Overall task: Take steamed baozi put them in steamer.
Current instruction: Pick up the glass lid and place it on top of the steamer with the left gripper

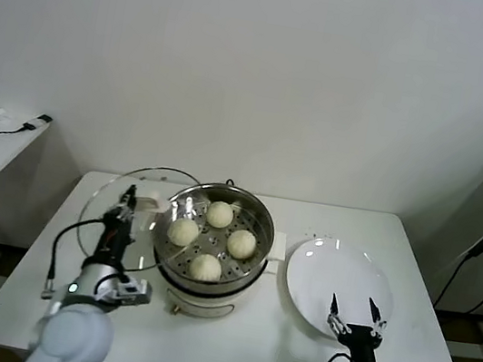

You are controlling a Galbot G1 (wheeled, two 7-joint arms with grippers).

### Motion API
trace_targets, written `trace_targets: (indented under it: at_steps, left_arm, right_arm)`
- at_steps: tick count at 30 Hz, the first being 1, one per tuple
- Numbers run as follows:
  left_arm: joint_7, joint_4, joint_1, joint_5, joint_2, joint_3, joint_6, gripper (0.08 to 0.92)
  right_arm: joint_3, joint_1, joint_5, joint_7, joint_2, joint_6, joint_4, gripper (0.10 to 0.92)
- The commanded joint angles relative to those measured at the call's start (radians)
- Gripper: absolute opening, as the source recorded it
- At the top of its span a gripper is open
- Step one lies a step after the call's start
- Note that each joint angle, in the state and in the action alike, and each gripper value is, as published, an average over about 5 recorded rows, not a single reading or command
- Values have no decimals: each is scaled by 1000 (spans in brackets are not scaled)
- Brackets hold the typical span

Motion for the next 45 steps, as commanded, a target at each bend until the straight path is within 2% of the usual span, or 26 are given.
trace_targets:
  at_steps: [1, 17, 29, 45]
  left_arm:
    - [97, 37, -130, 183, -148, 290, 146, 134]
    - [62, 206, -179, 291, -251, 360, 157, 134]
    - [57, 265, -196, 330, -227, 336, 151, 134]
    - [31, 301, -194, 332, -229, 322, 147, 134]
  right_arm:
    - [-1, -5, -7, -4, 10, 53, -35, 823]
    - [16, -12, -6, 10, 32, 99, -66, 823]
    - [32, -21, -6, 22, 33, 119, -65, 823]
    - [32, -16, -19, 26, 43, 140, -87, 823]
